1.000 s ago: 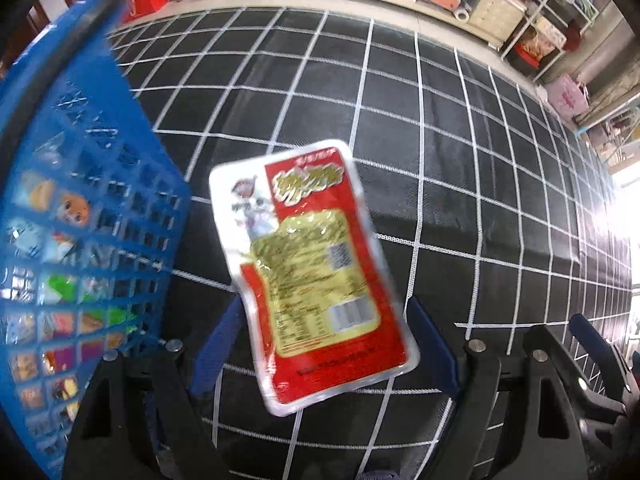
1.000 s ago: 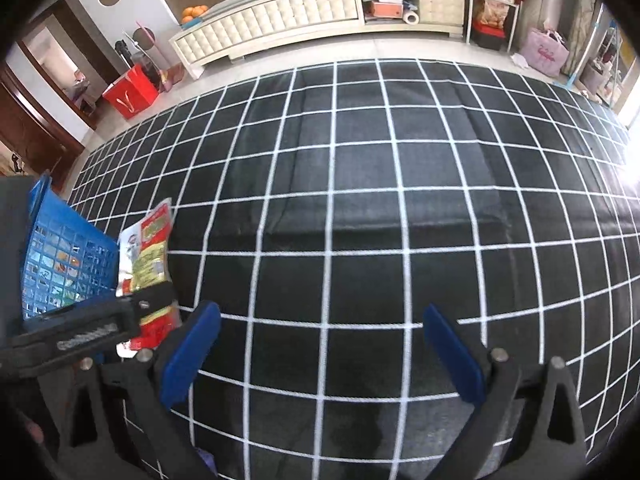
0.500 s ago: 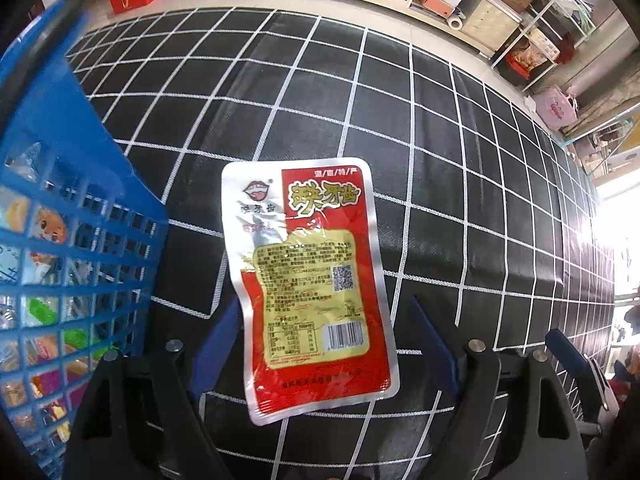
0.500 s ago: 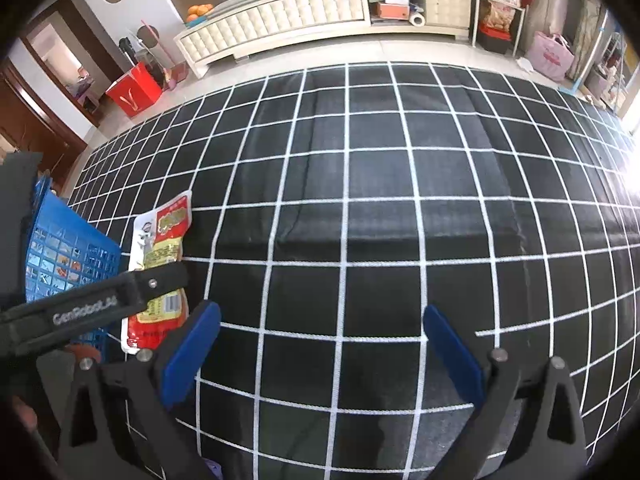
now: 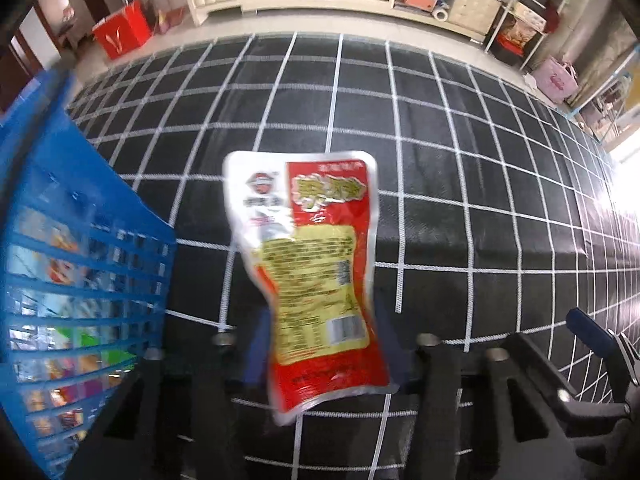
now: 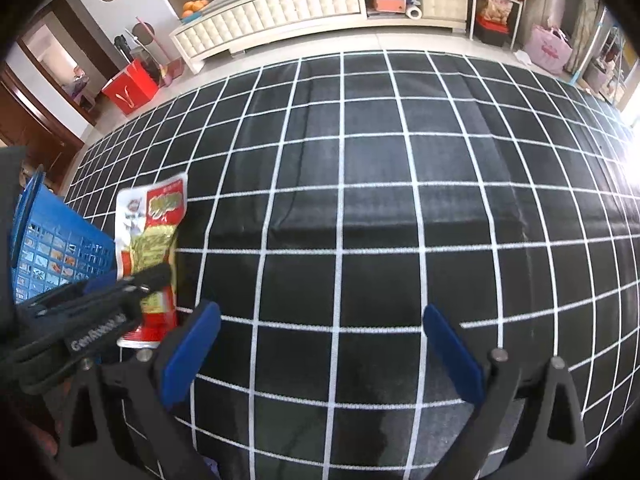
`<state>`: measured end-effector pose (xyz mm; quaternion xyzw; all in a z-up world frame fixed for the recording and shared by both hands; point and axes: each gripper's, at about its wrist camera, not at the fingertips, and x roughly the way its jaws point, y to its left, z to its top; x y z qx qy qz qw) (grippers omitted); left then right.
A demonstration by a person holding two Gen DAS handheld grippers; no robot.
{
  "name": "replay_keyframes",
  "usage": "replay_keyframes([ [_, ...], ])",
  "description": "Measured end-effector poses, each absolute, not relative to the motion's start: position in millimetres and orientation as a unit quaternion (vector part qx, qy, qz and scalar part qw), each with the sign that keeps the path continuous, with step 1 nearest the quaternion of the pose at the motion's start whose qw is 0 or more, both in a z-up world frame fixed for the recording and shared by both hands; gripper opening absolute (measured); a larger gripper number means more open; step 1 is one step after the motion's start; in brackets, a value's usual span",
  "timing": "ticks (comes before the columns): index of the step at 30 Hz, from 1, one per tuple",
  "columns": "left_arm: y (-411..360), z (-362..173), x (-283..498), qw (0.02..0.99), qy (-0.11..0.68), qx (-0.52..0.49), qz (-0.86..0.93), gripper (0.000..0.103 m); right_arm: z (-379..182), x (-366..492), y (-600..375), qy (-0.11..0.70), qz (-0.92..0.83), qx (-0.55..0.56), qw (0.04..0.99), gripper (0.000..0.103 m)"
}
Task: Organize snacks
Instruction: 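Grasp the red-and-yellow snack pouch with the left tool and lift it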
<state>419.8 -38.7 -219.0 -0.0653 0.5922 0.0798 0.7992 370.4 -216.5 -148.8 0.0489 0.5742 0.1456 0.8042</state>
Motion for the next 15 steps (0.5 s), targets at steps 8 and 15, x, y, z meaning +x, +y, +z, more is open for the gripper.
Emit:
replay_keyframes([
  [8,-46.5,-207.4,395.4,0.796,0.599,-0.067,0.048,0.023,-128.1,351.3,-215.0,0.568,0.144,0.045,0.809,0.102],
  [15,-59.8,-176.0,361.3,0.816,0.575,-0.054,0.03,0.023,-98.4,325.2,-217.8,0.558,0.141,0.05,0.816,0.102],
])
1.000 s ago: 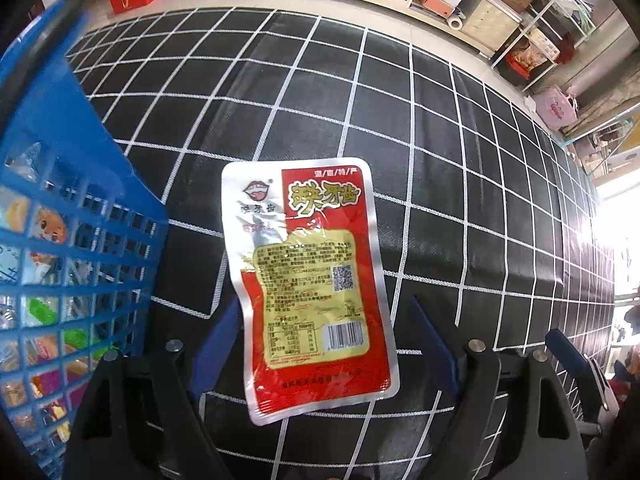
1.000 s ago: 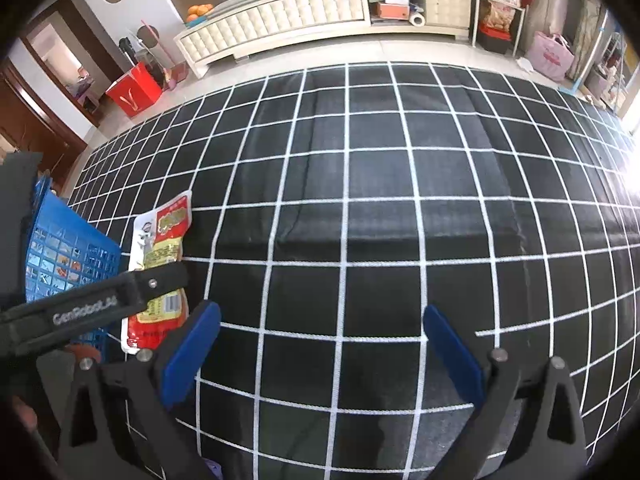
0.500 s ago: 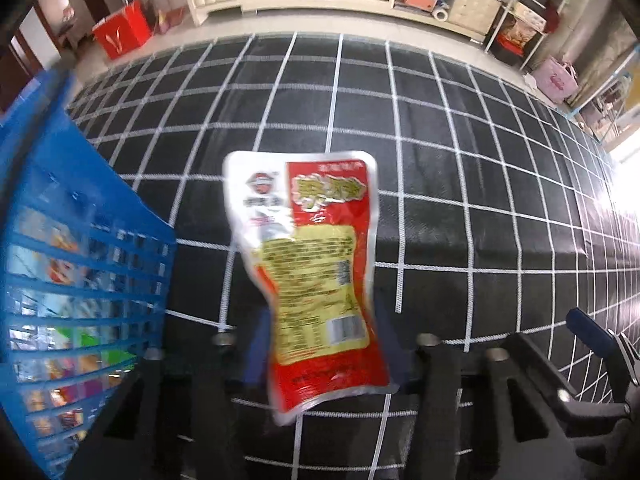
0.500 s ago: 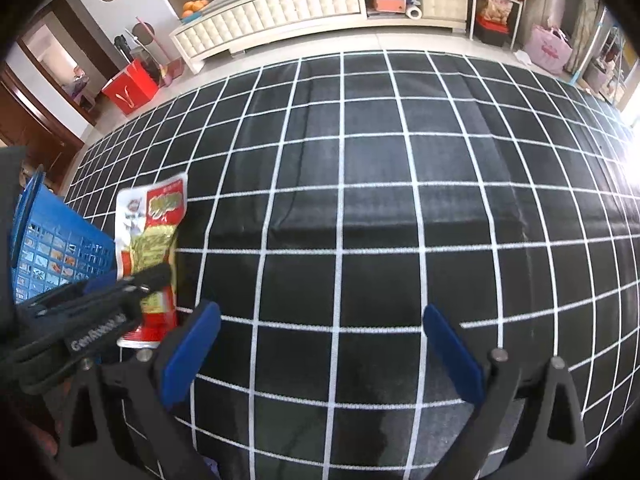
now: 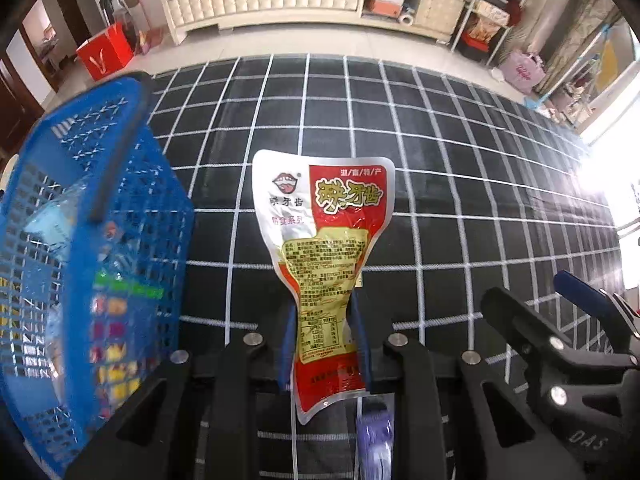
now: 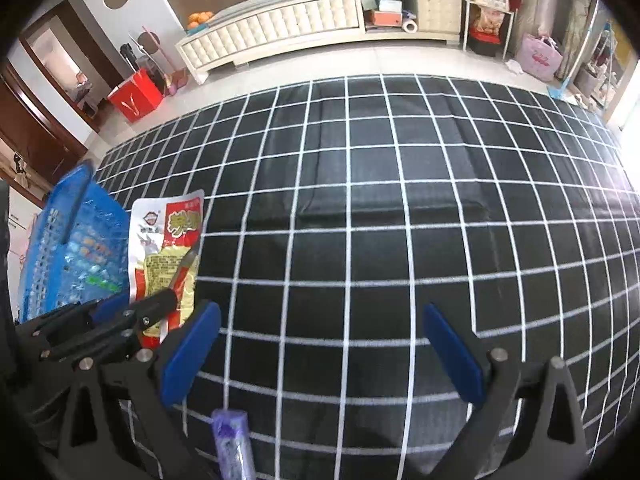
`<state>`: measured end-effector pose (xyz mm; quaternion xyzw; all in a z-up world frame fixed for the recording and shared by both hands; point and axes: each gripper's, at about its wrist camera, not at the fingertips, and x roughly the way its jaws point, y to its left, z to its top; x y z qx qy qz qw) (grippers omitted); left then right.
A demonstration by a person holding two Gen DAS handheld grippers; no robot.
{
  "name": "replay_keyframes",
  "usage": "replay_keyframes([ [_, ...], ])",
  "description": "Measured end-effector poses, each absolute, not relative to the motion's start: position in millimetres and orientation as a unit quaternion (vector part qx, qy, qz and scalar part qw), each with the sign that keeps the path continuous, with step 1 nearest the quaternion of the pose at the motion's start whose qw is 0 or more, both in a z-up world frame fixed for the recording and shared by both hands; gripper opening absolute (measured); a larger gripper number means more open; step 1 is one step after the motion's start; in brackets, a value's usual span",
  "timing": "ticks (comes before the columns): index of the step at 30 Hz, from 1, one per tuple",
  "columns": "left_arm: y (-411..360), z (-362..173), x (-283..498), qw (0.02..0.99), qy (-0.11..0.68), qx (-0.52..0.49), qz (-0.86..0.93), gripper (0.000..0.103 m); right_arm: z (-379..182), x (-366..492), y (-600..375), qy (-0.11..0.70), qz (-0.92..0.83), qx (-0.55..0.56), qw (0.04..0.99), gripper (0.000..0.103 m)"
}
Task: Organize snacks
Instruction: 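Grasp the red-and-yellow snack pouch with the left tool and lift it, then grasp the purple Doublemint gum pack with the right tool while the left tool holds the pouch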
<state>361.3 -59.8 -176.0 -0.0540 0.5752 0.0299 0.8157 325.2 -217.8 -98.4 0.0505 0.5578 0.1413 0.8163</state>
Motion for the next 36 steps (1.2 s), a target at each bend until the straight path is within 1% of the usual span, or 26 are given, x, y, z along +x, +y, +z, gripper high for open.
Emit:
replay_keyframes([
  [6,-63.1,-141.3,314.1,0.839,0.543,-0.039,0.013,0.023,-78.6,295.5,-214.0,0.553,0.145,0.049,0.819,0.102],
  [12,-46.5,-103.7,267.5,0.863,0.504,-0.035,0.001,0.023,-62.8,271.2,-196.9,0.545,0.155,0.045,0.822,0.102],
  [16,-36.8,-103.0,245.4,0.868,0.495,-0.017,0.003,0.022,-58.5,259.3,-181.8,0.534,0.168,0.04,0.827,0.102],
  [24,-5.9,-93.1,202.1,0.883,0.468,-0.013,0.016,0.022,-74.3,240.0,-153.1,0.539,0.185,0.004,0.822,0.102],
  [26,-2.9,-93.4,191.9,0.885,0.465,-0.013,0.016,0.022,-83.8,234.1,-147.5,0.546,0.188,-0.004,0.816,0.1],
  [28,0.9,-93.5,183.0,0.887,0.461,-0.012,0.019,0.022,-94.4,229.8,-140.8,0.555,0.189,-0.014,0.81,0.092],
  [33,8.8,-97.3,169.0,0.887,0.461,-0.016,0.023,0.022,-130.1,217.1,-125.7,0.576,0.185,-0.041,0.795,0.088],
  [35,9.2,-98.1,165.1,0.887,0.461,-0.012,0.027,0.022,-142.7,215.4,-120.6,0.58,0.174,-0.059,0.794,0.08],
  [36,8.0,-97.3,162.2,0.887,0.46,-0.01,0.028,0.022,-149.2,215.5,-118.6,0.584,0.173,-0.063,0.791,0.074],
])
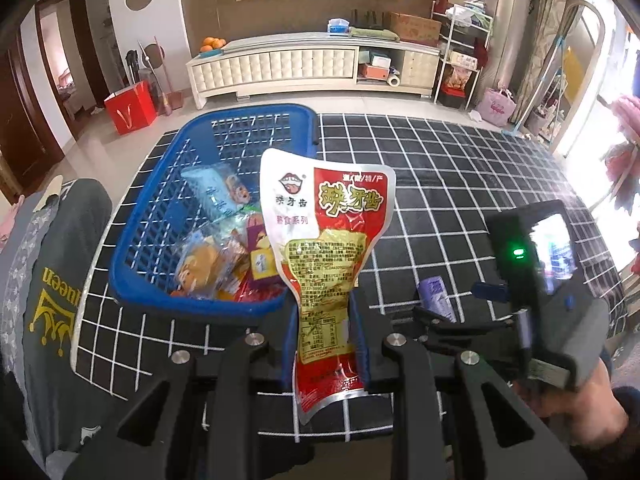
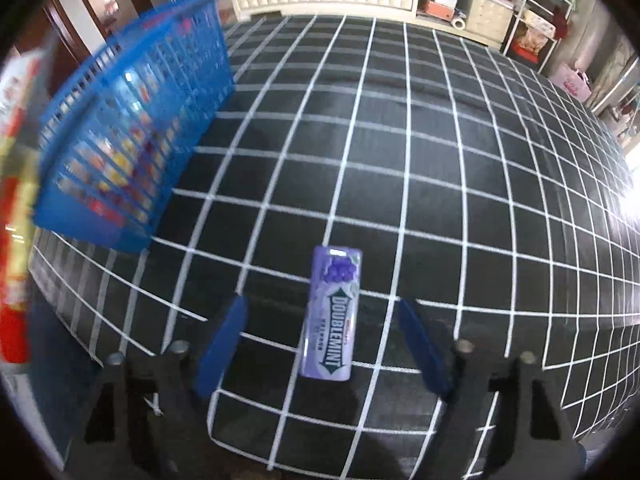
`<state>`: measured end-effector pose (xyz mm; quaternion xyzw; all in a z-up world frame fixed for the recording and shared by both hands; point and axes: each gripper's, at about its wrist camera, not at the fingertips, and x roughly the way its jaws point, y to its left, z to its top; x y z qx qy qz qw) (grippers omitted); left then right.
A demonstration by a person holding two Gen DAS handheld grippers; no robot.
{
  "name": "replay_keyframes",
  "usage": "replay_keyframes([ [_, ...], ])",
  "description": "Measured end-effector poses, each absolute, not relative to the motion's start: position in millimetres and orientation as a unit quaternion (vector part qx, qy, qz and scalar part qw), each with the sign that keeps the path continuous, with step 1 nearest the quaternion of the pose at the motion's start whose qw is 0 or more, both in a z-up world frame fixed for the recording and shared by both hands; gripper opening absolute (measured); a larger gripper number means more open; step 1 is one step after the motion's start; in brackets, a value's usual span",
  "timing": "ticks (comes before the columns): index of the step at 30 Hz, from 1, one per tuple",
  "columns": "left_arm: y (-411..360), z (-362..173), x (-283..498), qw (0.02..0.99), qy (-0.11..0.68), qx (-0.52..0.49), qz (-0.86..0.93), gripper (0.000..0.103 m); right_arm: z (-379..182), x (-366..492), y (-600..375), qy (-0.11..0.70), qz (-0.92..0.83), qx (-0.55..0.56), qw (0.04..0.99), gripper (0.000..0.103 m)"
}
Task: Organize snacks
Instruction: 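Grasp the purple Doublemint gum pack with the right tool while the left tool holds the pouch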
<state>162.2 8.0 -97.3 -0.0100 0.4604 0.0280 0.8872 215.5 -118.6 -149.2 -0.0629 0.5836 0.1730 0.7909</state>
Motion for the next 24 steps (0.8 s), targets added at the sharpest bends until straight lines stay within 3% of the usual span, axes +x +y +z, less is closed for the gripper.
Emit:
replay_keyframes([
  [8,16.8,-96.5,152.2,0.889,0.455,-0.012,0.045,0.022,-174.0,214.1,-112.6,0.588,0.168,-0.064,0.788,0.054],
  [11,19.6,-94.8,149.5,0.89,0.453,-0.016,0.047,0.022,-174.5,212.1,-113.0,0.577,0.16,-0.069,0.798,0.035],
  [18,24.8,-93.7,142.2,0.891,0.45,-0.026,0.051,0.022,-158.9,196.4,-122.7,0.555,0.178,-0.048,0.811,0.034],
  [19,24.9,-92.9,142.0,0.891,0.45,-0.027,0.05,0.009,-153.5,194.6,-122.8,0.551,0.181,-0.047,0.813,0.034],
  [20,24.3,-91.9,141.5,0.891,0.451,-0.026,0.048,0.006,-147.5,191.8,-122.4,0.546,0.185,-0.046,0.816,0.034],
  [24,22.5,-87.7,138.9,0.895,0.443,-0.019,0.045,0.004,-119.8,181.8,-116.3,0.52,0.2,-0.047,0.829,0.034],
])
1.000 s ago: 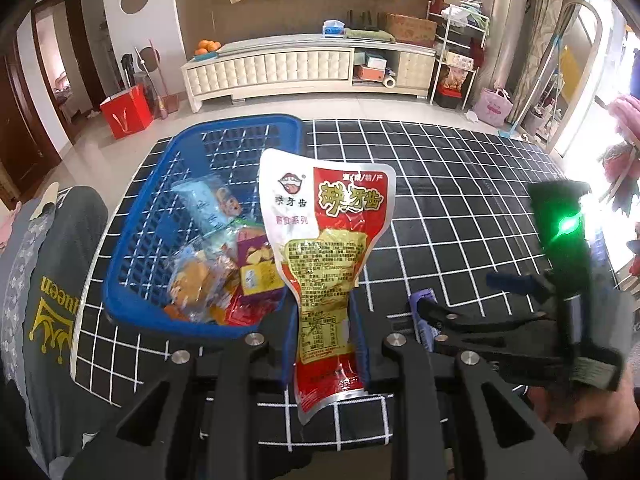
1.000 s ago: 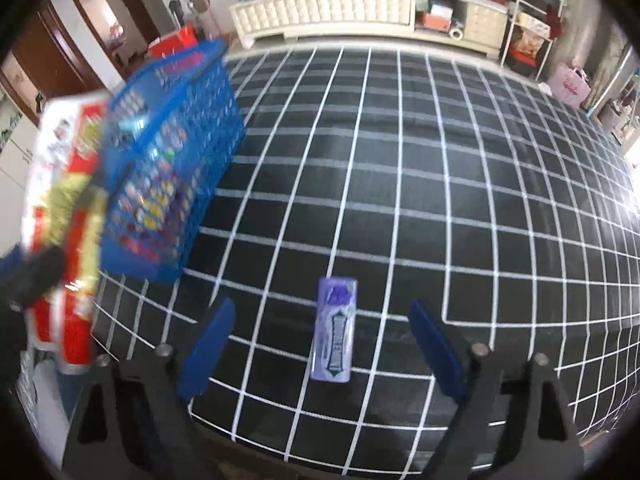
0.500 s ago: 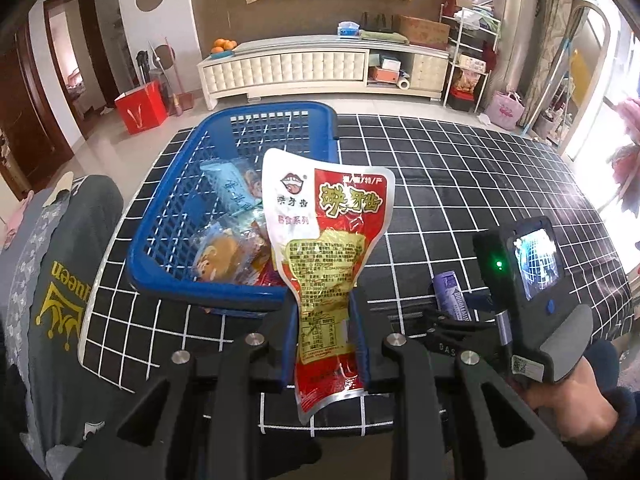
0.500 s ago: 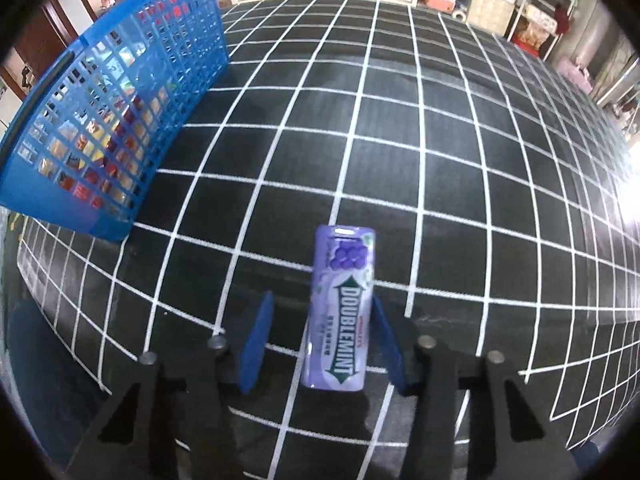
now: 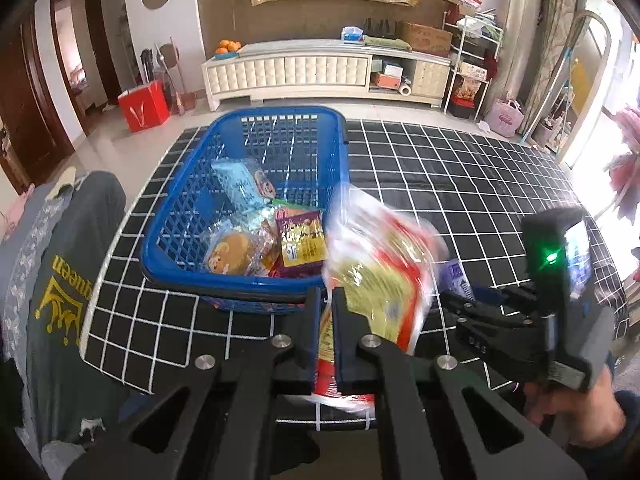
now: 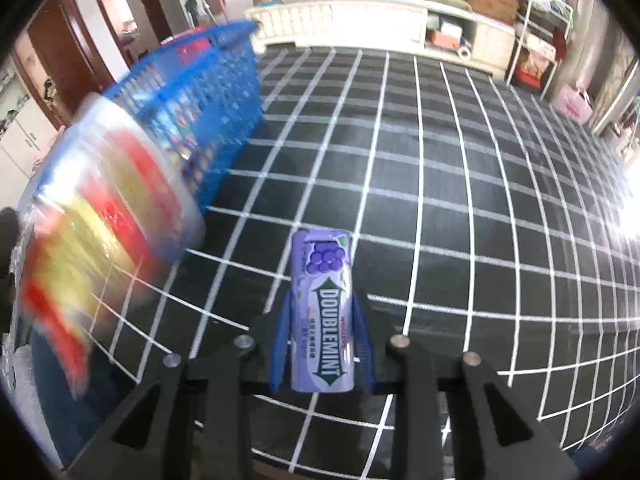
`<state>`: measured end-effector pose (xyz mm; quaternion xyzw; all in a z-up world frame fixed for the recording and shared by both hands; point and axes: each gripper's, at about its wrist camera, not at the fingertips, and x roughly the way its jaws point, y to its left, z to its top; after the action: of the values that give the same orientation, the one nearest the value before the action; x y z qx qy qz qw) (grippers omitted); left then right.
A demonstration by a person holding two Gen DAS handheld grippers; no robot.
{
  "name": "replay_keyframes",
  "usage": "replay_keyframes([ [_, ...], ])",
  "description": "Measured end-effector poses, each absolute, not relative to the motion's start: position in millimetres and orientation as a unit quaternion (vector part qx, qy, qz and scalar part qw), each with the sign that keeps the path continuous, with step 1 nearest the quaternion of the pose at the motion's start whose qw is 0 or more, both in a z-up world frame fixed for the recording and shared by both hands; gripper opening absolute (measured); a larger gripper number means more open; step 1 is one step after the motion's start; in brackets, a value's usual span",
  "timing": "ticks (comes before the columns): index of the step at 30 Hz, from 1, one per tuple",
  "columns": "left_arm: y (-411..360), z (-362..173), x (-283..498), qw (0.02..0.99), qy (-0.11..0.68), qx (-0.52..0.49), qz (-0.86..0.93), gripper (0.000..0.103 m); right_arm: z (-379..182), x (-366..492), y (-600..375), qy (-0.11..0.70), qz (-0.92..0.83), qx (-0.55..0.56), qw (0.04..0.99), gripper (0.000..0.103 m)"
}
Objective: Organize snacks
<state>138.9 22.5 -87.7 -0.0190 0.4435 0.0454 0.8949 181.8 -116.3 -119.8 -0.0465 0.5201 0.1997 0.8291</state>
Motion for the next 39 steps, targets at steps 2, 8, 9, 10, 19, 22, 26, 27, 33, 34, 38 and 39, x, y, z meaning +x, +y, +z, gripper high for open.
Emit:
replay_keyframes([
  [2,20.5,-85.5,138.4,0.898,0.437,-0.014,0.043,0.001,-109.7,178.5,-114.2,0.51,0.2,-0.05,0.835,0.034],
  [8,22.8,-80.9,141.9,0.901,0.432,-0.022,0.03,0.001,-82.0,184.0,-118.1,0.494,0.214,-0.029,0.842,0.034],
  [9,23.8,-79.5,142.9,0.902,0.431,-0.023,0.031,0.001,-74.3,181.9,-121.1,0.489,0.218,-0.027,0.844,0.034],
  [10,24.8,-77.7,144.2,0.902,0.43,-0.022,0.031,0.001,-67.8,181.2,-120.0,0.483,0.22,-0.026,0.847,0.034],
  [19,43.2,-63.0,158.4,0.907,0.418,-0.027,0.033,0.001,-13.9,184.5,-99.0,0.434,0.263,-0.022,0.862,0.035],
  [22,54.3,-60.1,161.8,0.908,0.416,-0.031,0.034,0.001,-0.4,187.2,-85.6,0.423,0.277,-0.028,0.862,0.035],
  [26,72.6,-54.9,166.7,0.91,0.413,-0.032,0.035,0.001,6.5,193.9,-65.4,0.418,0.29,-0.037,0.86,0.035],
  [27,77.1,-54.4,167.7,0.91,0.413,-0.032,0.036,0.001,8.1,195.9,-58.8,0.418,0.294,-0.038,0.859,0.035],
  [33,112.7,-54.2,182.9,0.906,0.42,-0.042,0.046,0.001,5.5,211.9,-23.9,0.427,0.314,-0.049,0.846,0.035],
  [34,116.7,-54.9,184.8,0.905,0.421,-0.042,0.047,0.001,4.4,214.5,-19.7,0.429,0.317,-0.051,0.844,0.035],
  [38,137.4,-61.9,198.4,0.901,0.43,-0.037,0.052,0.001,-3.9,227.3,3.6,0.44,0.325,-0.06,0.835,0.035],
  [39,141.4,-63.8,201.2,0.899,0.432,-0.038,0.05,0.001,-5.6,229.6,7.8,0.443,0.326,-0.062,0.833,0.035],
])
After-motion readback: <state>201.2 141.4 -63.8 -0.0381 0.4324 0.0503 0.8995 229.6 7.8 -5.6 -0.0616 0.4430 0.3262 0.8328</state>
